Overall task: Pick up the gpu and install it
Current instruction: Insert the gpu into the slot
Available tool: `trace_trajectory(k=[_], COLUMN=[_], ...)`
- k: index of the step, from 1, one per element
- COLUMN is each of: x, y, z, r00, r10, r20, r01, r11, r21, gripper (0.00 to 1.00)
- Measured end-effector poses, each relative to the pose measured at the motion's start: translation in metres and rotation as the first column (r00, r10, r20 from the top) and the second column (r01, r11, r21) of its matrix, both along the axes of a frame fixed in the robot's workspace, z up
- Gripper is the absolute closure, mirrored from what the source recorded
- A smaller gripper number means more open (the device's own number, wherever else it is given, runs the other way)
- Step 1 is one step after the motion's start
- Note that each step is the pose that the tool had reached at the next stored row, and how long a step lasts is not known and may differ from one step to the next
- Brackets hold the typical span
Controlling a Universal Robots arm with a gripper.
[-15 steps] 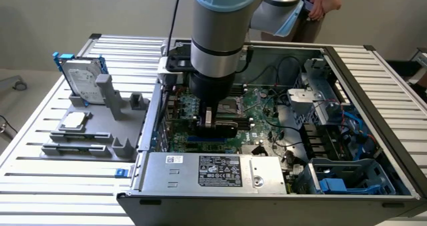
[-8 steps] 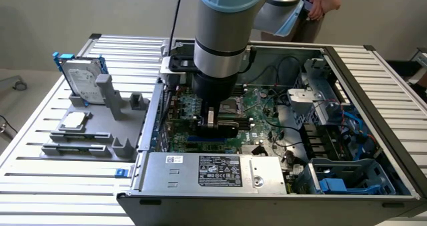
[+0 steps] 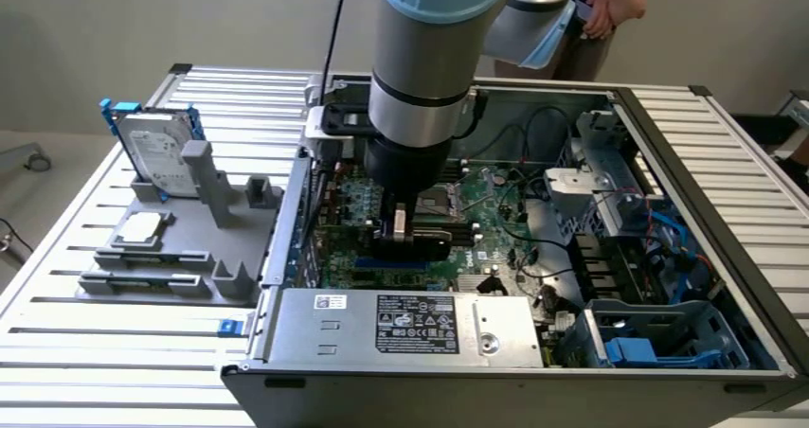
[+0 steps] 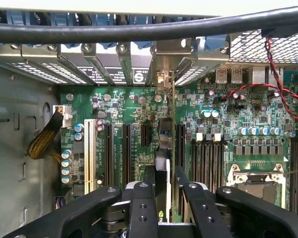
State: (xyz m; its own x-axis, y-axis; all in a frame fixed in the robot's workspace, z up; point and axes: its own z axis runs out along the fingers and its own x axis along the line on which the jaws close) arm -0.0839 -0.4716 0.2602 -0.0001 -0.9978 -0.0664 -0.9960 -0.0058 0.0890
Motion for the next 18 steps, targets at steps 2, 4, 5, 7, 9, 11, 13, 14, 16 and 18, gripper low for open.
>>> trace_trajectory(k=[2,4,5,7,9,11,13,14,16,18], x=[0.0004,0.0013,0.0018,0.0029,0.0034,0.0034,0.0036,0.0036,0.0037,0.0038], y=[0.0,-0.0002,-0.0004,-0.0009,-0.0012,-0.0012,-0.0012,-0.0013,-0.0015,-0.0019], z=[-0.0001,-0.0001,-0.0001,-0.0001,0.0,0.0,-0.0001,-0.0001,-0.0001,-0.0002], r00=[1.0,1.0,1.0,0.9999,0.9999,0.9999,0.9998,0.9998,0.9997,0.9996], r10=[0.0,0.0,0.0,0.0,0.0,0.0,0.001,0.001,0.001,0.002], r20=[-0.0049,-0.0082,-0.0092,-0.0111,-0.0129,-0.0153,-0.0188,-0.0213,-0.0257,-0.0296], r01=[0.0,0.0,0.0,0.0,0.0,0.0,-0.001,-0.001,-0.001,-0.002], r11=[1.0,1.0,1.0,1.0,1.0,1.0,1.0,1.0,1.0,1.0], r21=[0.0002,0.0002,0.0002,0.0003,0.0001,0.0001,0.0001,0.0001,0.0002,0.0004], gripper=[0.74,0.74,0.74,0.74,0.74,0.74,0.74,0.74,0.74,0.74])
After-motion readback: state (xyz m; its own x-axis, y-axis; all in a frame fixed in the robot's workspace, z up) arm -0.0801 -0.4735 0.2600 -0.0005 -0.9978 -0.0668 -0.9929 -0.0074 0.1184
